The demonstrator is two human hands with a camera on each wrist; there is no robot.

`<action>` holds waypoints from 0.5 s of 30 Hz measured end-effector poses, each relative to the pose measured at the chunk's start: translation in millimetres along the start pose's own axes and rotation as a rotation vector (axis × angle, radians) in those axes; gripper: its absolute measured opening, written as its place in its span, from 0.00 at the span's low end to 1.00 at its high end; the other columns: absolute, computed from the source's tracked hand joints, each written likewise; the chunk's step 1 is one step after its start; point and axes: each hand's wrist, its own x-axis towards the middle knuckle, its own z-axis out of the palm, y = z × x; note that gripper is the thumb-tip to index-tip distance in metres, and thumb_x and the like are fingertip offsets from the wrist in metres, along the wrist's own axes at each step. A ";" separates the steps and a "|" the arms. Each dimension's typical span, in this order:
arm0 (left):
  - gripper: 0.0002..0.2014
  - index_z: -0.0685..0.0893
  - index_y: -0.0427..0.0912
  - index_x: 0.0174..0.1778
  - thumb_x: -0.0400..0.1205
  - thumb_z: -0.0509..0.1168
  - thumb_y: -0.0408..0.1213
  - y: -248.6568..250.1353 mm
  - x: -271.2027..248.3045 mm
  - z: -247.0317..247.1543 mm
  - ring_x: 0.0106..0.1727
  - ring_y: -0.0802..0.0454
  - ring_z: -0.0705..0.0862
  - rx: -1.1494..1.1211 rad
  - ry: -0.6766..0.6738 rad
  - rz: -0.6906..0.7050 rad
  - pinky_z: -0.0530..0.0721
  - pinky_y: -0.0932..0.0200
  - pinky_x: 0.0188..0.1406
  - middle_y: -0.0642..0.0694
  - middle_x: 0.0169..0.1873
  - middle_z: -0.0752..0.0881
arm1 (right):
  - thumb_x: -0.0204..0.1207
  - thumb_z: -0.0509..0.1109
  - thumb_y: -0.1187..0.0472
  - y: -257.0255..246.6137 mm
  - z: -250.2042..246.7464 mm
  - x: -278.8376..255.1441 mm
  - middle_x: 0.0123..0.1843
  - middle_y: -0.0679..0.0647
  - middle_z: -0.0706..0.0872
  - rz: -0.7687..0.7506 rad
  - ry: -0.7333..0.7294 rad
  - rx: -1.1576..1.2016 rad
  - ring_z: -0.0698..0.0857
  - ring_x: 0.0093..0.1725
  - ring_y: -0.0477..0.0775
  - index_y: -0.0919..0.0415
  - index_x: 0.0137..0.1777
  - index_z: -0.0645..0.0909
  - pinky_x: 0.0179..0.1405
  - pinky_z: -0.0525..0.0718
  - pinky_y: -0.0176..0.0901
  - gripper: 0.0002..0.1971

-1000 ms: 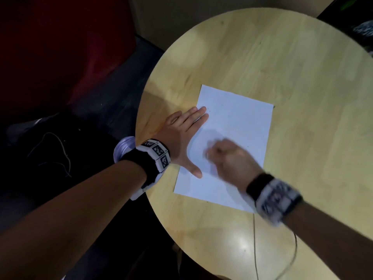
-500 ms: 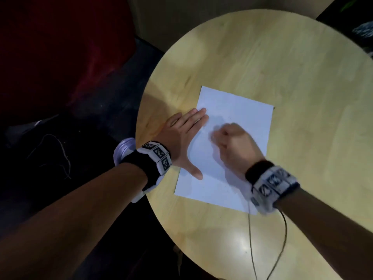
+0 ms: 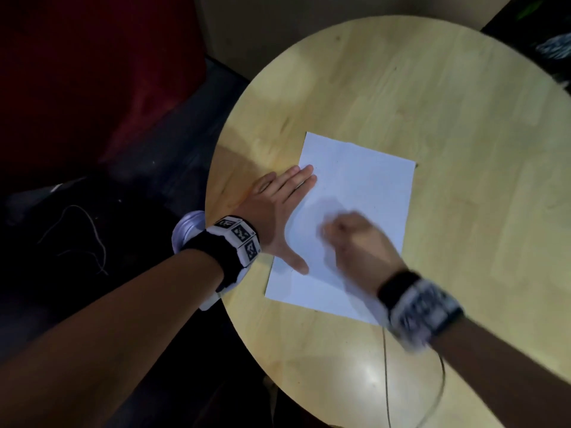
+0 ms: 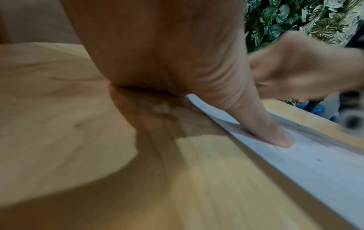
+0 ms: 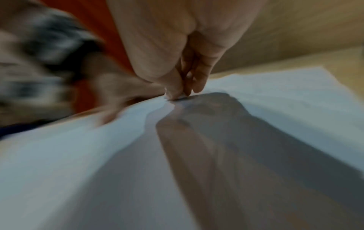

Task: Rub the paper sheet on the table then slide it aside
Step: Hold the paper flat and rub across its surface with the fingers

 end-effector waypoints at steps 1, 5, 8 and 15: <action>0.80 0.33 0.50 0.89 0.51 0.67 0.87 0.6 -0.4 -0.4 0.88 0.56 0.30 -0.009 -0.006 0.001 0.34 0.50 0.86 0.55 0.88 0.31 | 0.70 0.70 0.72 10.9 -4.4 27.0 0.41 0.59 0.82 0.034 0.054 -0.004 0.82 0.44 0.63 0.61 0.44 0.85 0.37 0.83 0.46 0.07; 0.80 0.34 0.48 0.90 0.53 0.68 0.86 1.4 -0.3 -1.4 0.88 0.55 0.31 -0.028 -0.008 -0.003 0.35 0.47 0.86 0.53 0.89 0.32 | 0.71 0.69 0.72 34.0 -8.0 78.3 0.39 0.61 0.81 0.178 0.227 -0.013 0.81 0.42 0.66 0.64 0.43 0.87 0.35 0.84 0.51 0.07; 0.80 0.36 0.47 0.90 0.52 0.66 0.87 2.4 -2.2 0.3 0.89 0.54 0.33 0.002 0.010 -0.009 0.37 0.47 0.87 0.53 0.89 0.33 | 0.73 0.71 0.72 25.5 3.6 40.2 0.35 0.59 0.79 0.154 0.303 0.050 0.80 0.37 0.63 0.65 0.41 0.86 0.31 0.81 0.48 0.04; 0.77 0.43 0.51 0.91 0.52 0.72 0.84 -17.0 10.4 -22.9 0.88 0.60 0.39 -0.059 -0.015 0.040 0.43 0.53 0.86 0.60 0.89 0.40 | 0.76 0.72 0.68 35.1 9.5 -5.2 0.39 0.54 0.81 0.055 0.242 0.063 0.80 0.39 0.59 0.62 0.48 0.88 0.34 0.81 0.45 0.04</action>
